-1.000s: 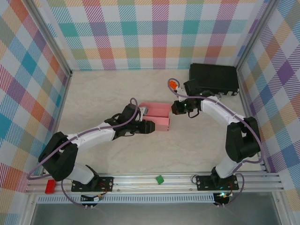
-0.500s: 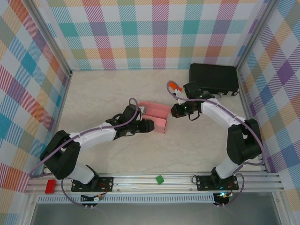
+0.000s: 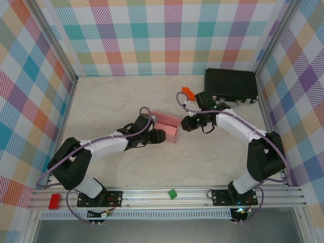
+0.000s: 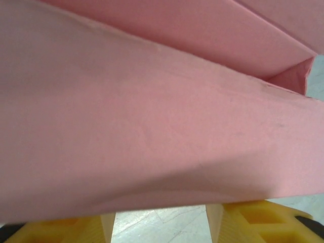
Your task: Fold the paper box
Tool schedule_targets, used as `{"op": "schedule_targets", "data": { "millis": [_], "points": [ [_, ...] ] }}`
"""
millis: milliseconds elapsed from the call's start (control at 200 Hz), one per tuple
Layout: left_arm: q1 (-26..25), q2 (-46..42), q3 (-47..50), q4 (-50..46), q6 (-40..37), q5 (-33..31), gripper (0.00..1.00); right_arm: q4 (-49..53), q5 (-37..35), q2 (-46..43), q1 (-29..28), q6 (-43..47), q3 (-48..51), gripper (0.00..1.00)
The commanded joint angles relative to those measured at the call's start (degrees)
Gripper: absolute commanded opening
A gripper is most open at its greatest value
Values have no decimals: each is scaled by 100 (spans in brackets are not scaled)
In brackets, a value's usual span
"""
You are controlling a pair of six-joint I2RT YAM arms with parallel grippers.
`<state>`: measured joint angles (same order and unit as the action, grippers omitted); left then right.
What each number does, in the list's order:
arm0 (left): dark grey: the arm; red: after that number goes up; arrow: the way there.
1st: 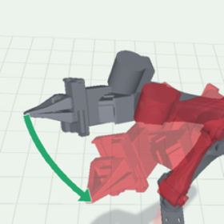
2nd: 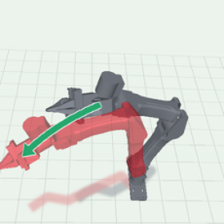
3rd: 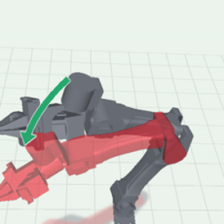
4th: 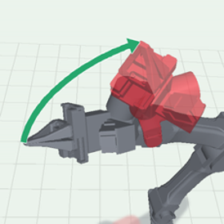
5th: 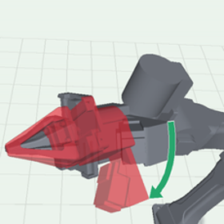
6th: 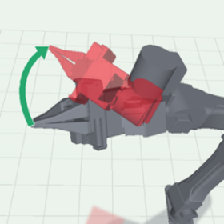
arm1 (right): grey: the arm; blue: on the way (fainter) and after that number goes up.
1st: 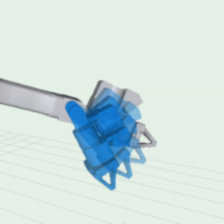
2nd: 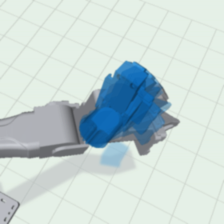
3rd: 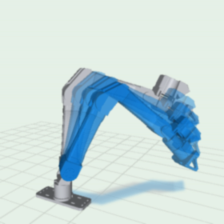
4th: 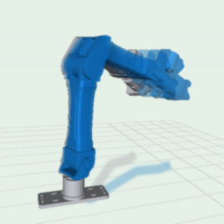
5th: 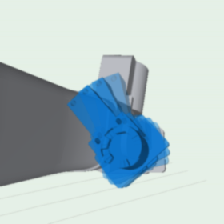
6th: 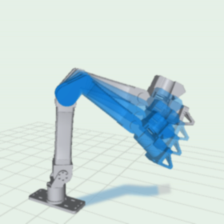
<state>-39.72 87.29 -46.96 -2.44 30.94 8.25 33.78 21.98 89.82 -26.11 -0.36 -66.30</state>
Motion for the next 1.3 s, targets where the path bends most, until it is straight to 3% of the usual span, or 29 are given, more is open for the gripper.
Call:
{"op": "schedule_targets", "data": {
  "millis": [0,890,1270,1295],
  "points": [
    [-70,73,-35,59,115,-262,50,201,252,-136,-135,155,99,0],
    [-62,296,-57,166,-97,-744,50,362,781,51,-585,274,-80,0],
    [-53,281,-66,73,-133,-847,50,303,34,-44,-597,111,-141,0],
    [-53,272,-68,68,-146,-856,50,296,-30,-49,-599,83,-147,4]
  ]
}}
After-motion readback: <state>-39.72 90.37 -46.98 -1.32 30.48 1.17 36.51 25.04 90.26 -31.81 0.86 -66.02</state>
